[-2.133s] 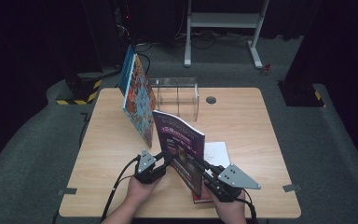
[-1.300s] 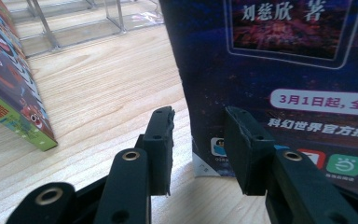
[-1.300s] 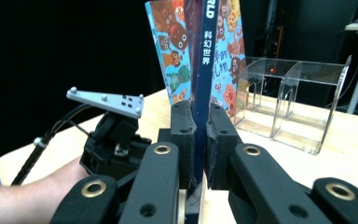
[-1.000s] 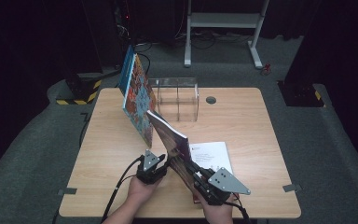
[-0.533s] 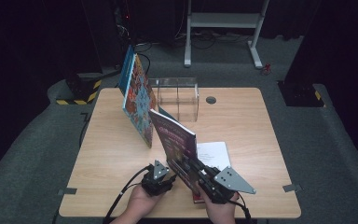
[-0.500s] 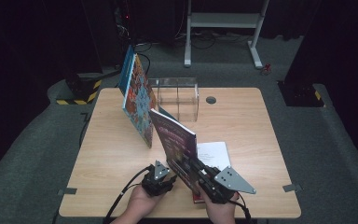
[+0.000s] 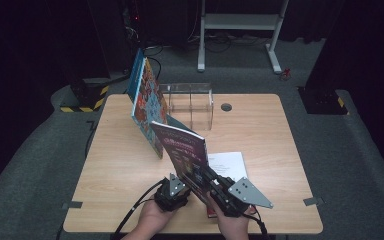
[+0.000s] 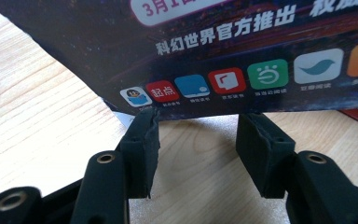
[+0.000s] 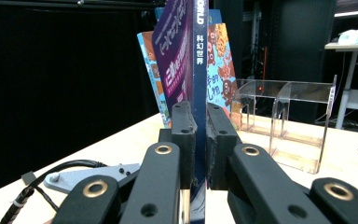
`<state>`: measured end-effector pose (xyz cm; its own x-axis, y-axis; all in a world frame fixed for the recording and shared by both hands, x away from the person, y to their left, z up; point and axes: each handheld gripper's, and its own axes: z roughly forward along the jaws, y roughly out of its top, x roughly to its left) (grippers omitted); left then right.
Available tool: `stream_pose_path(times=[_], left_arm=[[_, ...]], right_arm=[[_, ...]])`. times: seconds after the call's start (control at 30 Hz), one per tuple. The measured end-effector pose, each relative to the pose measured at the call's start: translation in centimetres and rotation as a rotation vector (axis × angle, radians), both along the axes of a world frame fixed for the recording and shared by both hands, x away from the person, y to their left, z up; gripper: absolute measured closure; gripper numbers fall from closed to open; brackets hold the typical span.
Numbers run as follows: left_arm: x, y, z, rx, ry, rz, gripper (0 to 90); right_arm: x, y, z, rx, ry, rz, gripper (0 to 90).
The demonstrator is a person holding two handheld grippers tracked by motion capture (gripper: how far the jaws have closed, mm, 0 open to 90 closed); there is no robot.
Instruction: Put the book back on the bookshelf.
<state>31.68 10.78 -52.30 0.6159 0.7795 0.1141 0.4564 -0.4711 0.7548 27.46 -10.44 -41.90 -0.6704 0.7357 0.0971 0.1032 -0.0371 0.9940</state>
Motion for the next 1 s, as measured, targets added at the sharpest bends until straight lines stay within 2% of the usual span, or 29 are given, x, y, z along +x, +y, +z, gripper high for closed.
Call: stream_pose_path(times=[0.13,0.27,0.4,0.47,0.63,0.8,0.9,0.97,1.0], left_arm=[[0.0,0.0,0.0,-0.012,0.004,0.013,49.2],[0.1,0.0,0.0,-0.003,0.007,0.018,49.1],[0.4,0.2,0.0,-0.012,0.017,0.032,49.4],[0.5,0.2,0.0,-0.030,0.032,0.039,49.8],[1.1,0.6,0.0,-0.017,0.028,0.047,50.8],[1.7,0.9,0.0,-0.026,0.032,0.060,50.8],[2.1,1.3,0.0,-0.012,0.020,0.068,50.8],[2.4,1.5,0.1,-0.025,0.020,0.073,50.7],[2.5,1.8,0.2,-0.022,-0.001,0.091,52.1]], right_arm=[[0.0,0.1,0.0,0.005,0.000,-0.002,84.7],[0.0,0.0,-0.1,0.007,0.001,-0.003,84.6],[0.0,-0.1,-0.4,0.017,0.022,-0.009,84.5],[0.0,-0.1,-0.5,0.012,0.023,-0.011,84.4],[-0.2,0.1,-0.7,-0.004,0.021,-0.020,84.2],[-0.1,0.0,-1.0,-0.003,0.031,-0.040,84.1],[0.0,-0.2,-1.2,-0.001,0.044,-0.058,84.0],[0.0,-0.2,-1.3,-0.010,0.051,-0.059,83.5],[0.0,-0.2,-1.4,-0.012,0.057,-0.061,83.3]])
